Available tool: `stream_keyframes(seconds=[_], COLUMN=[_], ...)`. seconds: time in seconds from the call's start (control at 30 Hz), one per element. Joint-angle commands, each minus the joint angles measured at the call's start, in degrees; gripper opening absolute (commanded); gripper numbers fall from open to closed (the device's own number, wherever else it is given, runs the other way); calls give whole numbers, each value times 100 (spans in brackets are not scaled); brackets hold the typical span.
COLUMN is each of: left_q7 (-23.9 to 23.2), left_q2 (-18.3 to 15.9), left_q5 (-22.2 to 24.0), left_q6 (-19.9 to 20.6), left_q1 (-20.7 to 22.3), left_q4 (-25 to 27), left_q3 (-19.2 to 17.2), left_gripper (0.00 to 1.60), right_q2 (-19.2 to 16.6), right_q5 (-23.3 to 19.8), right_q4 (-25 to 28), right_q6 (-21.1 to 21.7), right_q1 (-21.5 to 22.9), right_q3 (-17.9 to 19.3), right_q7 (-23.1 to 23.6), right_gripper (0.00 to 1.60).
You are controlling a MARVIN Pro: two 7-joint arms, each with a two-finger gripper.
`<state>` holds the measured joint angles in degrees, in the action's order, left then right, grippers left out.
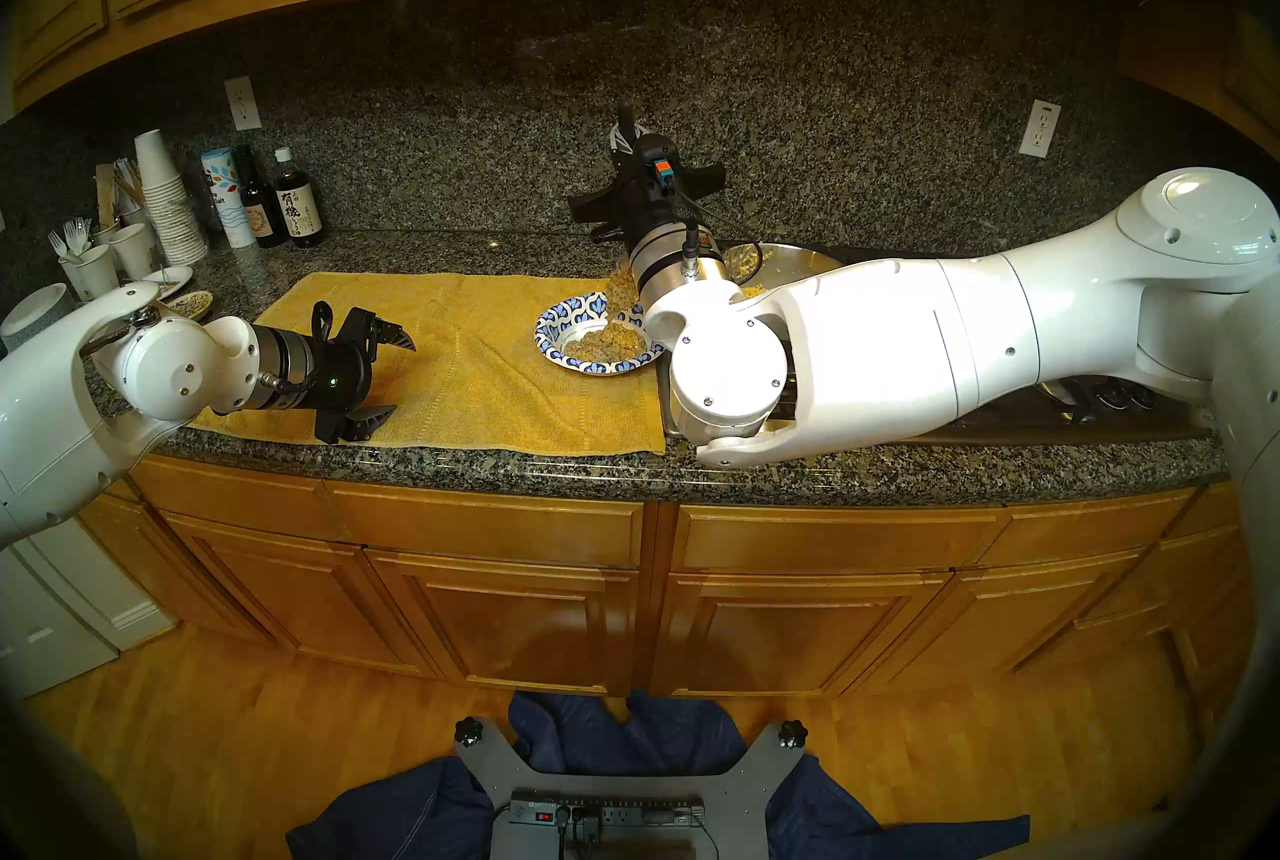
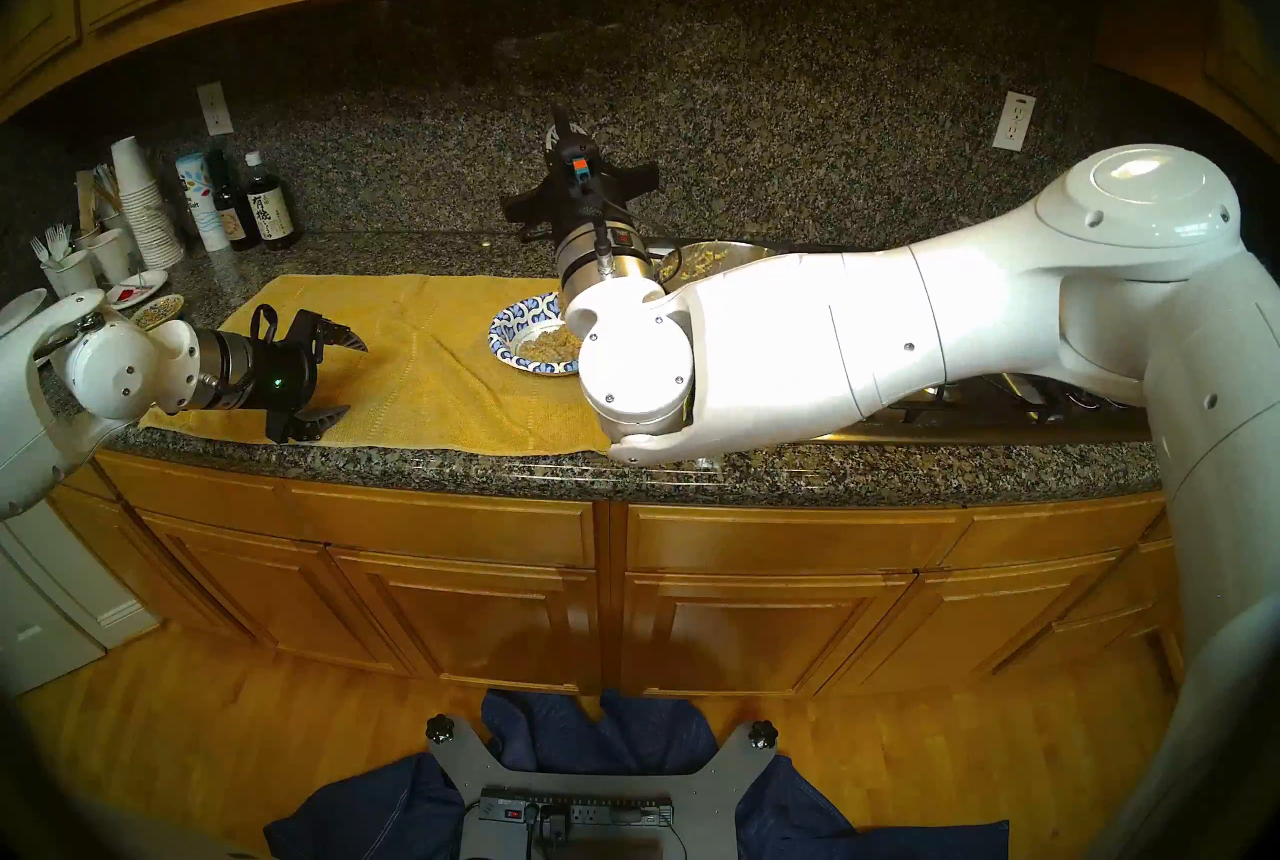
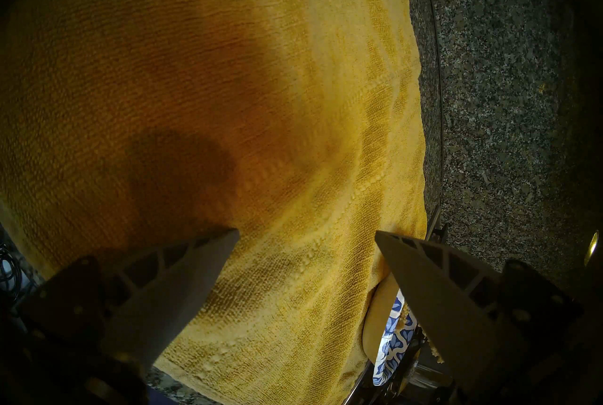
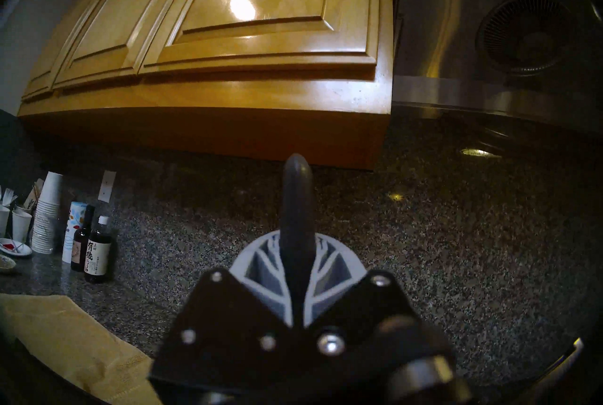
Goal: Scoop oatmeal into bowl
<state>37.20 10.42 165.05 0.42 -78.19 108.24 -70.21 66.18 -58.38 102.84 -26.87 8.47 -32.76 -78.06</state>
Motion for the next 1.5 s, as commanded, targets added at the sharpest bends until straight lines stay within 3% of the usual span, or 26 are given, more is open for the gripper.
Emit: stream_keyframes(seconds=[0.0,0.53,1.13,1.47], left_q7=[-1,1,-3,0], left_q2=[11,13,10,13], left_q5=[-5,-5,-5,-5], left_q6=[1,3,0,2], left_q1=[15,16,13,15], left_q4=[-14,-15,-13,-15], left_q3=[-11,-11,-11,-11], left_gripper=[160,160,160,160], right_q2=[-21,165,138,357], right_q5=[621,942,1130,1270], right_q4=[39,141,-128,134], right_q6=[329,465,550,593], right_q1=[-72,-422,-2,-295], right_q3=[198,77,216,-16], right_q7=[-593,-694,-567,-622], right_gripper=[0,0,0,0])
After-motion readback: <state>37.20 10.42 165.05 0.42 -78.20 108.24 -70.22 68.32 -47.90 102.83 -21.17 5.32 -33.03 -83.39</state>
